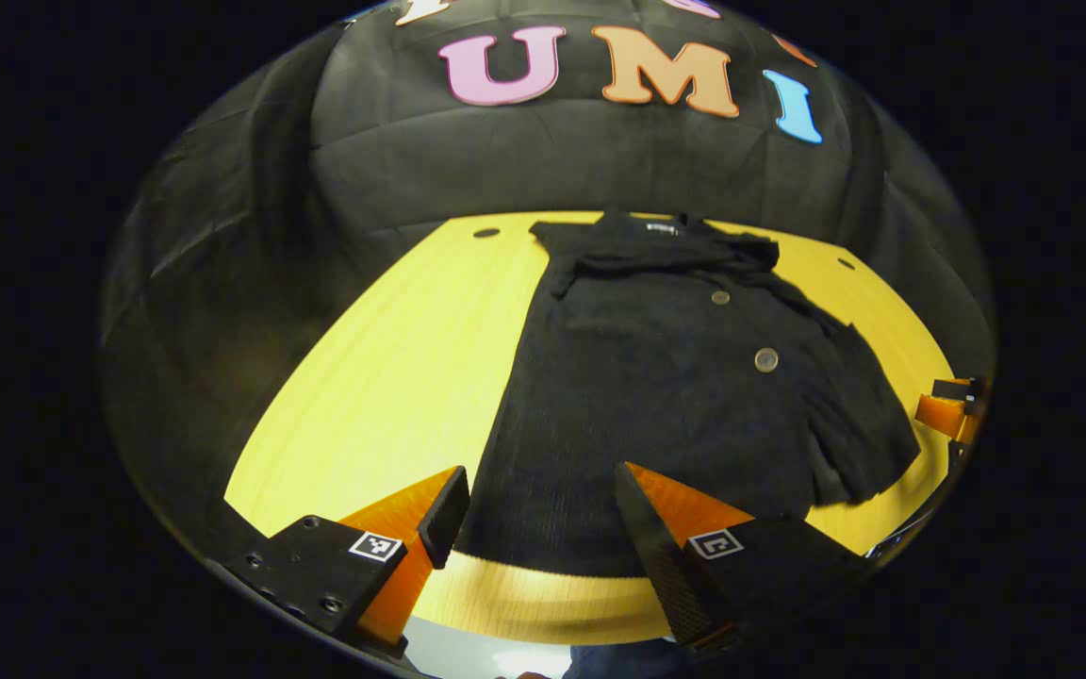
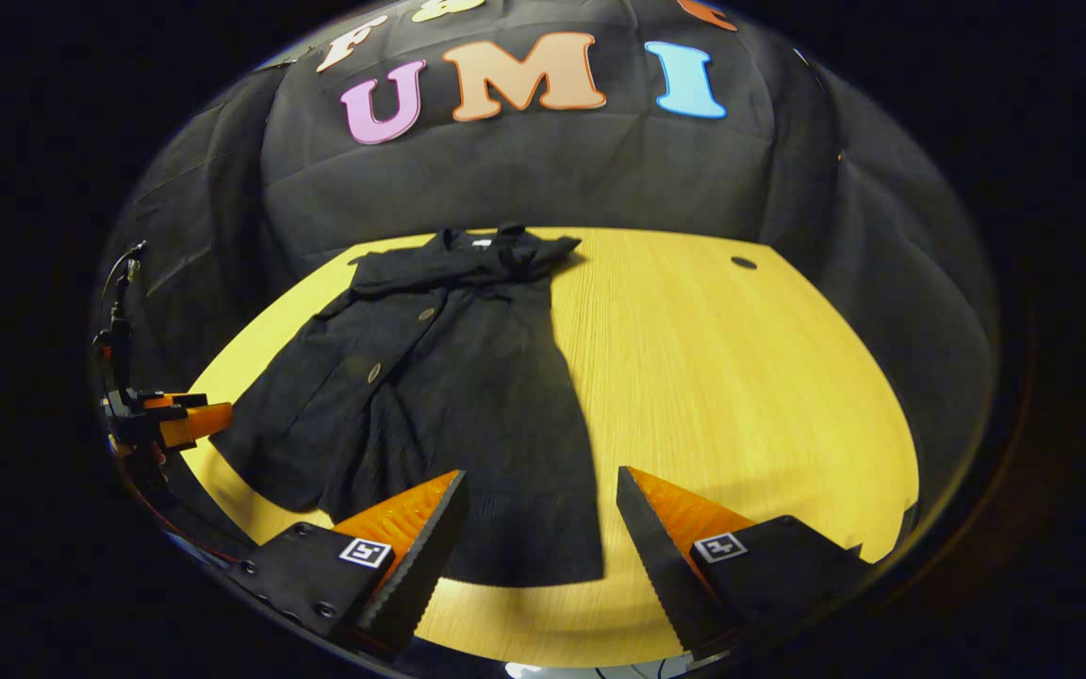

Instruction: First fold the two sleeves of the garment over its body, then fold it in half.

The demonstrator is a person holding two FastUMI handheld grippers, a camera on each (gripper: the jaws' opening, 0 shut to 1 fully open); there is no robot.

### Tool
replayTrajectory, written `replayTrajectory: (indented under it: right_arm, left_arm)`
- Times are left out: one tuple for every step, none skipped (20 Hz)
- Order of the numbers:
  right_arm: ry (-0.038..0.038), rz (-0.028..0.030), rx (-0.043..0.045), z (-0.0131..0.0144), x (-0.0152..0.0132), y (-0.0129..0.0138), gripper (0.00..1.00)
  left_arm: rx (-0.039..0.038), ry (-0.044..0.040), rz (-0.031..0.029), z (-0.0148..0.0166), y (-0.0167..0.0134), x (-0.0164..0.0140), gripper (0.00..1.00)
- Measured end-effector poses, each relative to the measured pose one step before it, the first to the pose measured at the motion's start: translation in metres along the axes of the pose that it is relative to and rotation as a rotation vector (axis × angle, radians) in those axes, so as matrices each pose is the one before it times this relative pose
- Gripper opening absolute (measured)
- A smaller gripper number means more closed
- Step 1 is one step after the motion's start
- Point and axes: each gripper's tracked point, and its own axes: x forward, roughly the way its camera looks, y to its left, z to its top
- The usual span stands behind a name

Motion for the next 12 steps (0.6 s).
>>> replayTrajectory:
  right_arm:
    - [0.01669,-0.00001,0.00010,-0.00498,0.00230,0.00127,1.00]
    - [0.01305,-0.00084,0.00003,-0.00610,0.00413,0.00004,1.00]
    - [0.01395,-0.00549,0.00094,-0.00444,0.00181,0.00008,1.00]
    - [0.01369,-0.00143,0.00431,-0.00400,0.00269,0.00184,1.00]
    - [0.01030,-0.00122,0.00580,-0.00347,0.00192,0.00129,1.00]
    - [0.01372,-0.00349,0.00465,-0.00625,0.00103,0.00014,1.00]
    - [0.01362,-0.00759,0.00076,-0.00577,0.00188,0.00015,1.00]
    - [0.00957,-0.00574,0.00226,-0.00662,-0.00024,-0.00029,1.00]
    - [0.00577,-0.00465,-0.00029,-0.00306,0.00056,0.00069,1.00]
    - [-0.01056,-0.00701,-0.01054,0.00336,0.00161,0.00000,1.00]
    - [0.00783,-0.00598,-0.01053,-0.00182,0.00200,-0.00094,1.00]
    - [-0.00383,0.00013,-0.00437,-0.00075,-0.00101,0.00083,1.00]
  left_arm:
    - [-0.01883,0.01855,-0.00060,-0.00748,0.00075,-0.00076,0.94]
    - [-0.02205,0.01723,0.00669,-0.00787,0.00332,-0.00090,0.94]
    - [-0.02069,0.01707,0.00614,-0.00649,0.00327,0.00066,0.94]
    - [-0.01726,0.01577,0.00930,-0.00602,0.00264,0.00082,0.94]
    - [-0.00676,0.00930,0.00901,-0.00426,0.00252,-0.00007,0.94]
    - [-0.00580,0.00357,0.00103,-0.00188,0.00177,0.00121,0.93]
    - [-0.00926,-0.00408,-0.00391,0.00182,-0.00006,0.00000,0.93]
    - [0.00025,-0.00021,-0.00132,-0.00002,-0.00031,0.00066,0.94]
    - [0.00391,-0.00035,-0.00263,-0.00038,-0.00093,0.00080,0.94]
    - [0.00478,-0.00695,-0.00189,-0.00174,0.00219,0.00267,0.94]
    - [-0.00032,-0.00373,-0.00046,-0.00011,0.00041,0.00033,0.94]
    - [-0.00212,-0.00899,0.00117,0.00090,-0.00134,0.00098,0.95]
